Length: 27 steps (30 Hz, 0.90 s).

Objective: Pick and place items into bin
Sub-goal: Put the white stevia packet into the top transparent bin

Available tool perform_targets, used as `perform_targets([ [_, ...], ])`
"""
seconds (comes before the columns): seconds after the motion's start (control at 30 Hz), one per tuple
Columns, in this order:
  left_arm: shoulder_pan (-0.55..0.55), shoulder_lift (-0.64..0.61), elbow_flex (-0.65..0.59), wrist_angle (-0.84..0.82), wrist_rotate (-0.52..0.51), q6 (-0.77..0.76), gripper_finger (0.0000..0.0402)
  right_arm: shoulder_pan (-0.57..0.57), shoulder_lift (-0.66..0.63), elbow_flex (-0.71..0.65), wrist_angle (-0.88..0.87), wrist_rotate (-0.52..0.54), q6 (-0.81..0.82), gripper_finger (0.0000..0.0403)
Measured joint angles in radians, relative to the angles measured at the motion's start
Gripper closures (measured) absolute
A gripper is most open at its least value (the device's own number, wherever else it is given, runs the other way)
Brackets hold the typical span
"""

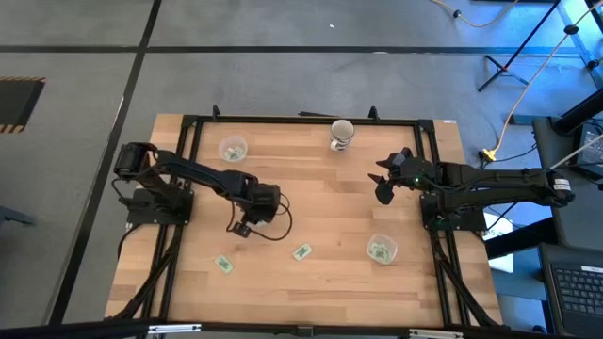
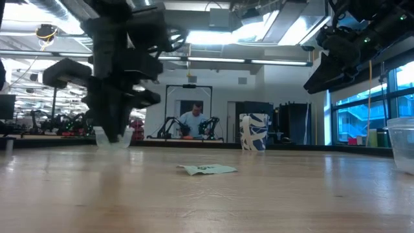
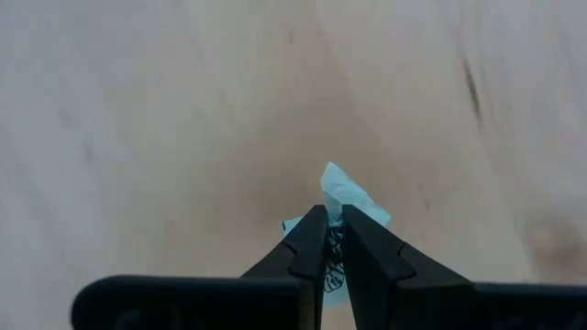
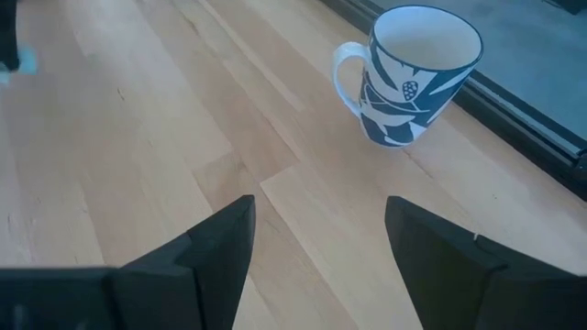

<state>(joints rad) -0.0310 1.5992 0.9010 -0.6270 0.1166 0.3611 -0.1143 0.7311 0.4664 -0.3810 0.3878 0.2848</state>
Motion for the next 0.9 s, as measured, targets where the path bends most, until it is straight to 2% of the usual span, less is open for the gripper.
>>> perform_targets([
  [0.27,0.09,-0.208,0.004,-0.121,-0.177,-0.021,0.0375,0.0,0.0,0.0,0.0,0.0,-0.002,0.0156],
  [0.37,0.169,-0.294,0.004,-0.125,-0.24,-0.07,0.0375,0.0,0.0,0.0,-0.002,0.0,-0.003,0.0156],
  [0.47,0.259,-0.36,0.005,-0.143,-0.355,-0.15,0.0375,0.0,0.0,0.0,-0.007,0.0,-0.002,0.0156],
  [0.6,0.39,-0.402,0.005,-0.207,-0.473,-0.242,0.0375,0.0,0.0,0.0,-0.008,0.0,-0.006,0.0156],
  [0.7,0.49,-0.405,0.005,-0.228,-0.479,-0.282,0.0375,0.0,0.0,0.0,-0.008,0.0,-0.011,0.0156],
  [0.9,0.644,-0.405,-0.04,-0.162,-0.424,-0.273,0.0375,0.0,0.0,0.0,-0.008,0.0,-0.027,0.0156],
])
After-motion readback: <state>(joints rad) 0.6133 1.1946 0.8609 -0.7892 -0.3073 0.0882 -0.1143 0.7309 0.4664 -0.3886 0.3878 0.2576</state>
